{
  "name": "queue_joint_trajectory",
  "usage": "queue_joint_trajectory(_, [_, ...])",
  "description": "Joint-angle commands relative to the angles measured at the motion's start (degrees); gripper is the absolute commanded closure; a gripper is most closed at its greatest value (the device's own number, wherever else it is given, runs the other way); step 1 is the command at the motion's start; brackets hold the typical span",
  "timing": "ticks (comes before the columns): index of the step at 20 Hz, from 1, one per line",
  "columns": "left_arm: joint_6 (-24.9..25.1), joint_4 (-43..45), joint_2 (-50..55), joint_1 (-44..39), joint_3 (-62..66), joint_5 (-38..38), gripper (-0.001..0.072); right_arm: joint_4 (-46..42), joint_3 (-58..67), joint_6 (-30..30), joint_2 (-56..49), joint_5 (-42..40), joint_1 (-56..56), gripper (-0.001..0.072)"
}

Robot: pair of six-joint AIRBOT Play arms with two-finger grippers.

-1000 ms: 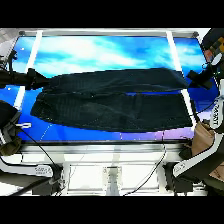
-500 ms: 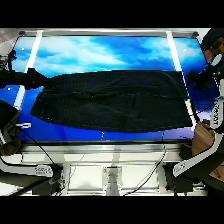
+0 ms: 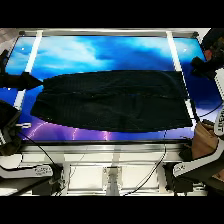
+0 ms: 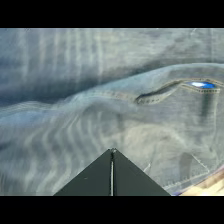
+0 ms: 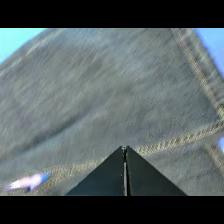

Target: Fold the clothes and pants, and hang the long-sleeved shirts on hangers.

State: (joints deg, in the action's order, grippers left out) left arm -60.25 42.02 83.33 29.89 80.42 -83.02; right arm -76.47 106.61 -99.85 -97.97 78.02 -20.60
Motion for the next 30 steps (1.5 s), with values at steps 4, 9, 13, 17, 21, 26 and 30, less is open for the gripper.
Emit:
queue_joint_trajectory(4, [-1.0,1.2,-14.3,13.7,-21.1,1.2,0.0683,13.0,-25.1,8.4,18.4,-10.8,0.0,0.0701])
queue_joint_trajectory(9, [-3.2,3.0,-22.7,18.5,-40.3,3.6,0.0384,15.5,-51.4,9.5,36.5,-20.0,0.0,0.0701])
queue_joint_trajectory(13, [-10.4,6.7,-23.1,18.4,-49.1,8.0,0.0342,18.2,-66.4,9.4,48.5,-26.9,0.0,0.0699])
queue_joint_trajectory(17, [-10.5,0.2,-23.1,18.4,-52.4,16.1,0.0343,19.5,-67.5,9.5,50.5,-27.6,0.0,0.0475])
queue_joint_trajectory(21, [-13.0,2.1,-23.1,18.4,-52.5,20.3,0.0344,19.5,-67.5,9.5,50.4,-27.0,0.0,0.0286])
queue_joint_trajectory(26, [-12.2,-0.6,-19.1,15.5,-52.5,25.9,0.0343,19.5,-67.3,9.5,50.4,-28.4,0.0,0.0286])
queue_joint_trajectory(30, [-8.4,-6.8,-13.8,9.9,-52.5,30.4,0.0342,19.8,-64.4,9.5,50.4,-25.7,0.0,0.0286])
